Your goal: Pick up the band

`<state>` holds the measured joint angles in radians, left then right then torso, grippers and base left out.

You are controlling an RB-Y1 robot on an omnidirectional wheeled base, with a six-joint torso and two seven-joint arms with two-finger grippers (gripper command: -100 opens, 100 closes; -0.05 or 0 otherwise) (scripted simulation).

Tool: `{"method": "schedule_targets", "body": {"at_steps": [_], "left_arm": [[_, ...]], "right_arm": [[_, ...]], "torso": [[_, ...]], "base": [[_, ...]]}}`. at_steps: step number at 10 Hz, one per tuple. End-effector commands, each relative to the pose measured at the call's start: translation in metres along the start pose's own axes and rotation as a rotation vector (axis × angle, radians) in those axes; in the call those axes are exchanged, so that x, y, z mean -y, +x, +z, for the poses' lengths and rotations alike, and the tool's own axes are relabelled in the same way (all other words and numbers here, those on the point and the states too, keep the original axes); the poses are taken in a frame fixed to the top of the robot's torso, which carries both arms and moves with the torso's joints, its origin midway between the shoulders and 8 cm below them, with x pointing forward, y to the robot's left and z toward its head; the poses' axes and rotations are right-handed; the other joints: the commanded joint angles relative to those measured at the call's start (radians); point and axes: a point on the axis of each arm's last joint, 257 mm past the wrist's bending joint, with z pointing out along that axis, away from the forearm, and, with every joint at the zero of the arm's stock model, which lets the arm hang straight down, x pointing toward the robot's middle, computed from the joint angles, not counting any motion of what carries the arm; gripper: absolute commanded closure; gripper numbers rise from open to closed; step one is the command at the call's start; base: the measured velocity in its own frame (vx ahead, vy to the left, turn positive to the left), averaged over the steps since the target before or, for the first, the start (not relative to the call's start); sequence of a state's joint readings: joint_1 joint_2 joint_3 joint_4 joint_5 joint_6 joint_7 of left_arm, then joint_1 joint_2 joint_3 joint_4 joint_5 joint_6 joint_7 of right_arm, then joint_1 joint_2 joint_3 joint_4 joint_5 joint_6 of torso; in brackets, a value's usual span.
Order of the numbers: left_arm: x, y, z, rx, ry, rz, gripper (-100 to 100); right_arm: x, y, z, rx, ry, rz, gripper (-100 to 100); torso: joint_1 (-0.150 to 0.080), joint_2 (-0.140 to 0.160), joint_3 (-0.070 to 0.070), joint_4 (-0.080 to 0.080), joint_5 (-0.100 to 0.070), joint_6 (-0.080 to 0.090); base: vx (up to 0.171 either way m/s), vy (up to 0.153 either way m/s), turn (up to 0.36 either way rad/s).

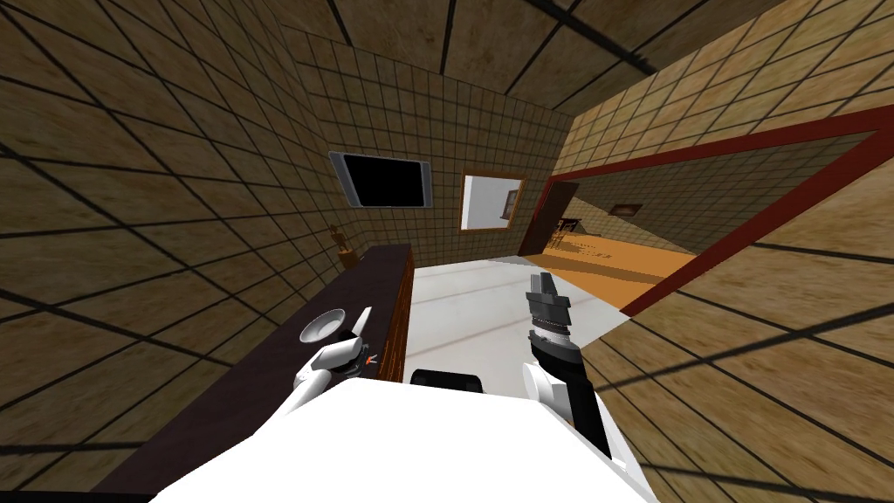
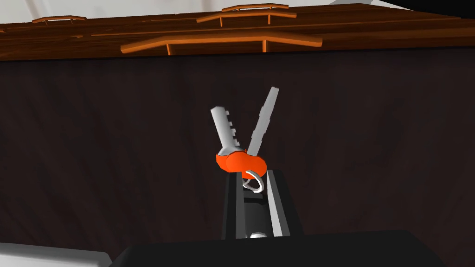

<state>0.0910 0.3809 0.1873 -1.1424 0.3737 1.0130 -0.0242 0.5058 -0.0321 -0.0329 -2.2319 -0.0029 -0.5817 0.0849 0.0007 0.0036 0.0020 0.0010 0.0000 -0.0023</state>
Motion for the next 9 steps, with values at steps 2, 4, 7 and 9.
{"method": "schedule_targets", "body": {"at_steps": [2, 4, 7, 9], "left_arm": [[0.001, 0.0, 0.0, 0.0, 0.001, -0.001, 0], [0.007, -0.004, -0.011, -0.002, 0.004, -0.004, 100], [0.014, -0.009, -0.022, -0.003, 0.006, -0.001, 100], [0.013, -0.008, -0.021, -0.003, 0.007, -0.002, 0]], "right_arm": [[0.0, 0.0, 0.0, 0.0, 0.0, 0.0, 0], [0.0, 0.0, 0.0, 0.0, 0.0, 0.0, 0], [0.0, 0.0, 0.0, 0.0, 0.0, 0.0, 0], [0.0, 0.0, 0.0, 0.0, 0.0, 0.0, 0]], "torso": [[0.0, 0.0, 0.0, 0.0, 0.0, 0.0], [-0.001, 0.001, 0.0, 0.0, 0.0, 0.0], [-0.002, 0.002, 0.001, 0.0, -0.001, 0.0], [-0.001, 0.001, 0.0, -0.001, 0.0, 0.0]], "base": [[0.0, 0.0, 0.0], [-0.015, -0.027, 0.022], [-0.027, -0.03, 0.009], [-0.003, -0.005, 0.002]]}}
